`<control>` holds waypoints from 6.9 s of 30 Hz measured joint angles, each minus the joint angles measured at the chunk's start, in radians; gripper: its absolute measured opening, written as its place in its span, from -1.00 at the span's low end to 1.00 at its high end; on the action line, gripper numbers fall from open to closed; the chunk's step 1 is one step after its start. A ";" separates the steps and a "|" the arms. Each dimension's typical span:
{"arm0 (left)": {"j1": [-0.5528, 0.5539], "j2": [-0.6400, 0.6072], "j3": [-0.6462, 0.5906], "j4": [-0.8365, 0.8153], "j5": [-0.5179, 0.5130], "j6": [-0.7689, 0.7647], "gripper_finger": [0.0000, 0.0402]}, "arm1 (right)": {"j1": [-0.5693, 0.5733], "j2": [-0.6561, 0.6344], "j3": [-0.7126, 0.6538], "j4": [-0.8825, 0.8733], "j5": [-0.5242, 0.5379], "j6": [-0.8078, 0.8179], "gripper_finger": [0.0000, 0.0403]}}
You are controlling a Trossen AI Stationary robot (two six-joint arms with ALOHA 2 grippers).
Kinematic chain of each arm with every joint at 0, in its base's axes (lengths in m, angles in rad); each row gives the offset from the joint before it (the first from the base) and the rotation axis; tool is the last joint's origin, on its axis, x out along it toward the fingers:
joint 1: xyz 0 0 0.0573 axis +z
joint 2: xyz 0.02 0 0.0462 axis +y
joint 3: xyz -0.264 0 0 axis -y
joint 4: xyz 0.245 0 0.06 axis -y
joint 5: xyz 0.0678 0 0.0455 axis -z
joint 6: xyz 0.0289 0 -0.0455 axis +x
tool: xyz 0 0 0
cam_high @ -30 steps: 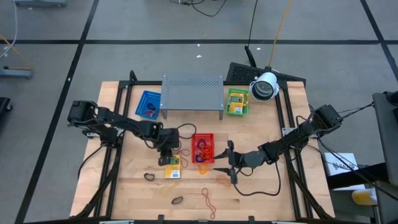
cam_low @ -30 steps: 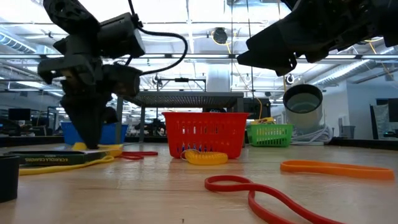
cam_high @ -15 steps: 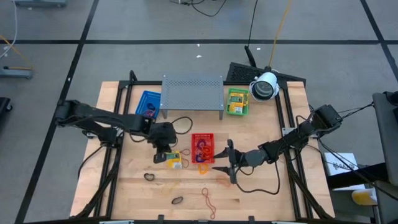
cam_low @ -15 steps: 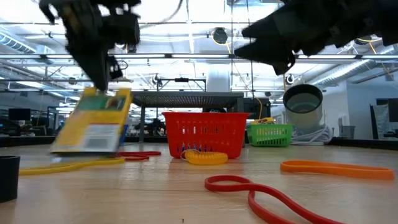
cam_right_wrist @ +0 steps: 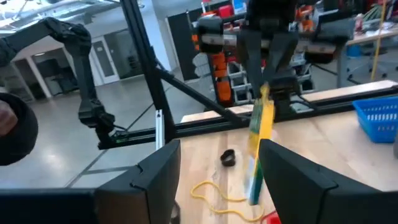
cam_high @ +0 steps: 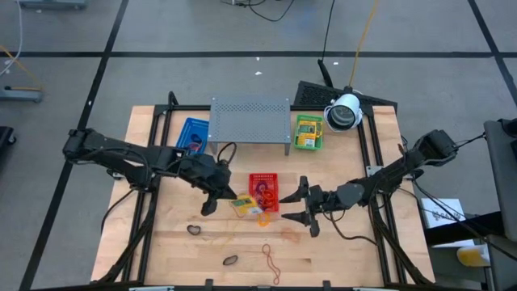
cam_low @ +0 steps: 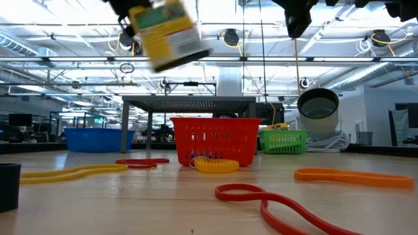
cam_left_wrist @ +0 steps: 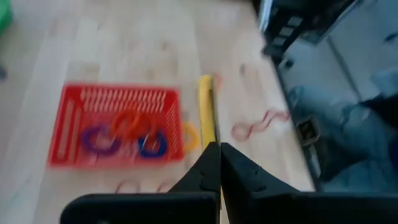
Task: Pick & Place Office Desk Supplies
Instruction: Put the yellow crayon box into the green basket, then put the bottom black rubber band into the blue basket
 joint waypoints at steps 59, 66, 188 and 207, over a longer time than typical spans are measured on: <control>-0.011 0.226 0.002 0.597 0.005 0.055 -1.00 | -0.062 0.000 0.000 0.035 -0.018 -0.048 -0.04; -0.011 0.226 0.002 0.670 0.020 0.055 -0.99 | -0.062 0.000 0.000 0.005 -0.016 -0.037 -0.52; -0.306 0.226 0.001 0.711 -0.172 0.067 -0.24 | -0.135 -0.350 -0.347 0.183 -0.434 -0.006 0.07; -0.662 0.225 0.001 0.299 -0.792 -0.316 -0.41 | 0.293 0.098 0.106 -0.088 0.038 -0.146 0.05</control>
